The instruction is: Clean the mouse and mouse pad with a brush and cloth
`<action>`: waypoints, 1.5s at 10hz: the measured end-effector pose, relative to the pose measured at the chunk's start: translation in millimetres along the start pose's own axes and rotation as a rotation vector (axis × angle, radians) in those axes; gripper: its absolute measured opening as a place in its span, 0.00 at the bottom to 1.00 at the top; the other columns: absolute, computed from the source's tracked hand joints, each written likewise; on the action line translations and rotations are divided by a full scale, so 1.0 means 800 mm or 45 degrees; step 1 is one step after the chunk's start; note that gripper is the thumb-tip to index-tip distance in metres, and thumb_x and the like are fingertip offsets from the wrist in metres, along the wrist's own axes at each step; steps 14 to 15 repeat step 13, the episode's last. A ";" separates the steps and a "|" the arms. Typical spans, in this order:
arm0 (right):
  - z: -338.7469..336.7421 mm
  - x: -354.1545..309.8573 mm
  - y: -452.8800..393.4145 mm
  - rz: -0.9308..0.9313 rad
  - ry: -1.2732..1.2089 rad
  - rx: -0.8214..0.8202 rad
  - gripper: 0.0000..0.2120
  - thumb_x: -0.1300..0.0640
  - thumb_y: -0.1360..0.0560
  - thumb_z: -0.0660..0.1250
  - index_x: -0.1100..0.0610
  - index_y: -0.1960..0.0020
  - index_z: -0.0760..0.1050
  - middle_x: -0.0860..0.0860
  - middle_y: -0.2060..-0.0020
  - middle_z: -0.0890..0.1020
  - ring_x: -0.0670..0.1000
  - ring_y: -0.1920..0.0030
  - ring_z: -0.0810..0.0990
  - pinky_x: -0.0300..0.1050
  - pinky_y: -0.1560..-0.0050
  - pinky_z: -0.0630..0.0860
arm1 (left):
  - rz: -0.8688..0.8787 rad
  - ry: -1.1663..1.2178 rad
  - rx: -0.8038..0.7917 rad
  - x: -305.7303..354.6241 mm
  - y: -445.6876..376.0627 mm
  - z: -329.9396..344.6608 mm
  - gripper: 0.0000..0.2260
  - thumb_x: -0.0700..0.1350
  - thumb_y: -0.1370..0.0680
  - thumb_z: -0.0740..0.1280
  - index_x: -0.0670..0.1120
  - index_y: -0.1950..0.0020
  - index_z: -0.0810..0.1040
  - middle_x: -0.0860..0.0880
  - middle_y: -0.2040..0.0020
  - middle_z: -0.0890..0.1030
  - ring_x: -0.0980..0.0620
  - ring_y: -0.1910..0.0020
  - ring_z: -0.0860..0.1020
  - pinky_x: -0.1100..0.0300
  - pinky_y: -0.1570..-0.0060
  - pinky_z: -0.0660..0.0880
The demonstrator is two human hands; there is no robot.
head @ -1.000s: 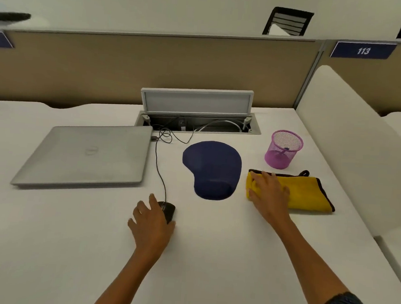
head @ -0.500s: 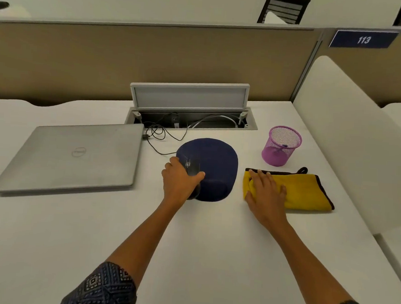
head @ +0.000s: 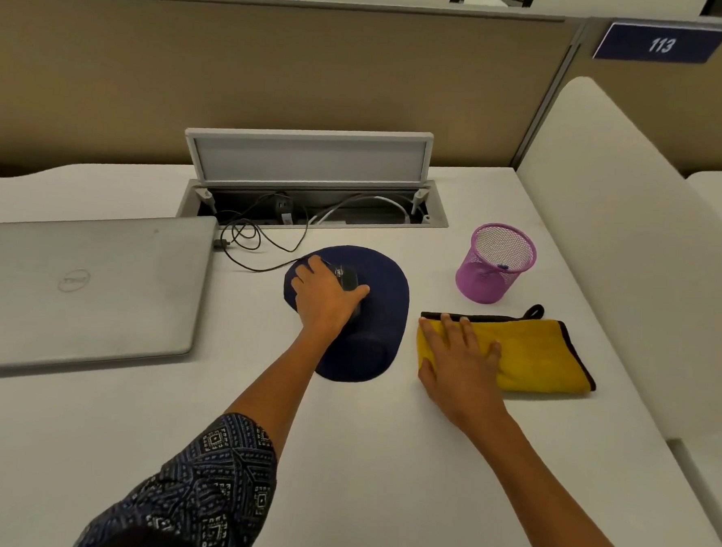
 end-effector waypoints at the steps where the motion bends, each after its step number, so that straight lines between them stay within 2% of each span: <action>1: 0.001 -0.001 -0.001 -0.004 0.008 -0.019 0.30 0.42 0.21 0.50 0.46 0.24 0.41 0.52 0.23 0.50 0.59 0.24 0.49 0.68 0.30 0.53 | -0.019 0.008 -0.025 -0.003 0.003 0.002 0.45 0.60 0.33 0.72 0.41 0.27 0.54 0.40 0.28 0.59 0.40 0.30 0.59 0.47 0.36 0.65; 3: 0.000 0.000 -0.001 -0.015 -0.013 -0.034 0.30 0.41 0.21 0.50 0.45 0.24 0.40 0.51 0.23 0.49 0.58 0.23 0.48 0.67 0.29 0.52 | 0.021 0.075 -0.102 -0.011 0.022 0.005 0.49 0.60 0.35 0.74 0.40 0.26 0.51 0.40 0.27 0.57 0.40 0.29 0.58 0.47 0.34 0.63; 5: -0.002 0.001 0.004 -0.016 -0.028 -0.020 0.30 0.41 0.21 0.49 0.44 0.25 0.40 0.51 0.23 0.49 0.58 0.23 0.48 0.67 0.29 0.52 | 0.083 0.137 -0.080 -0.019 0.044 0.005 0.39 0.50 0.34 0.77 0.41 0.30 0.61 0.42 0.35 0.65 0.43 0.39 0.71 0.53 0.41 0.70; 6: -0.001 0.002 0.003 -0.004 -0.024 -0.012 0.30 0.40 0.21 0.49 0.44 0.25 0.40 0.51 0.23 0.48 0.58 0.23 0.47 0.66 0.29 0.51 | 0.109 0.198 -0.042 -0.017 0.048 0.002 0.36 0.49 0.34 0.76 0.41 0.32 0.64 0.44 0.36 0.67 0.45 0.42 0.72 0.56 0.44 0.70; 9: -0.002 0.005 0.004 -0.009 -0.028 -0.007 0.30 0.41 0.22 0.51 0.44 0.25 0.42 0.50 0.23 0.49 0.57 0.23 0.48 0.66 0.29 0.53 | 0.155 0.195 -0.087 -0.019 0.050 -0.004 0.39 0.52 0.33 0.76 0.40 0.30 0.62 0.43 0.33 0.66 0.45 0.38 0.70 0.53 0.40 0.70; 10: -0.019 0.008 0.010 -0.065 -0.133 -0.134 0.32 0.41 0.23 0.56 0.44 0.24 0.44 0.49 0.23 0.49 0.56 0.24 0.50 0.64 0.29 0.56 | 0.250 0.144 -0.021 -0.028 0.063 -0.027 0.35 0.53 0.29 0.71 0.43 0.28 0.60 0.44 0.31 0.65 0.45 0.35 0.66 0.52 0.38 0.67; 11: -0.045 0.010 0.015 -0.069 -0.435 -0.133 0.30 0.45 0.23 0.61 0.48 0.25 0.53 0.50 0.23 0.54 0.56 0.25 0.58 0.58 0.30 0.62 | 0.321 0.080 0.024 -0.032 0.070 -0.048 0.31 0.54 0.26 0.68 0.44 0.28 0.61 0.44 0.30 0.65 0.45 0.33 0.65 0.50 0.35 0.66; 12: -0.144 0.037 0.045 -0.018 -1.174 0.414 0.13 0.55 0.24 0.65 0.59 0.42 0.78 0.56 0.45 0.82 0.51 0.43 0.80 0.40 0.44 0.75 | 0.433 0.046 0.088 -0.018 0.076 -0.085 0.28 0.54 0.23 0.63 0.45 0.27 0.60 0.45 0.26 0.60 0.46 0.27 0.58 0.51 0.31 0.59; 13: -0.214 0.055 0.081 -0.049 -1.447 0.758 0.12 0.51 0.25 0.65 0.57 0.58 0.81 0.50 0.67 0.84 0.44 0.64 0.83 0.34 0.54 0.76 | 0.569 -0.103 0.125 -0.003 0.080 -0.104 0.29 0.56 0.22 0.60 0.46 0.25 0.57 0.47 0.24 0.53 0.47 0.25 0.48 0.52 0.28 0.49; 15: -0.214 0.055 0.081 -0.049 -1.447 0.758 0.12 0.51 0.25 0.65 0.57 0.58 0.81 0.50 0.67 0.84 0.44 0.64 0.83 0.34 0.54 0.76 | 0.569 -0.103 0.125 -0.003 0.080 -0.104 0.29 0.56 0.22 0.60 0.46 0.25 0.57 0.47 0.24 0.53 0.47 0.25 0.48 0.52 0.28 0.49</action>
Point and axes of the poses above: each hand's wrist, its own y-axis away from the middle knuckle, its own z-axis out of the palm, x = y × z, the point moved 7 cm from there along -y, towards the middle knuckle
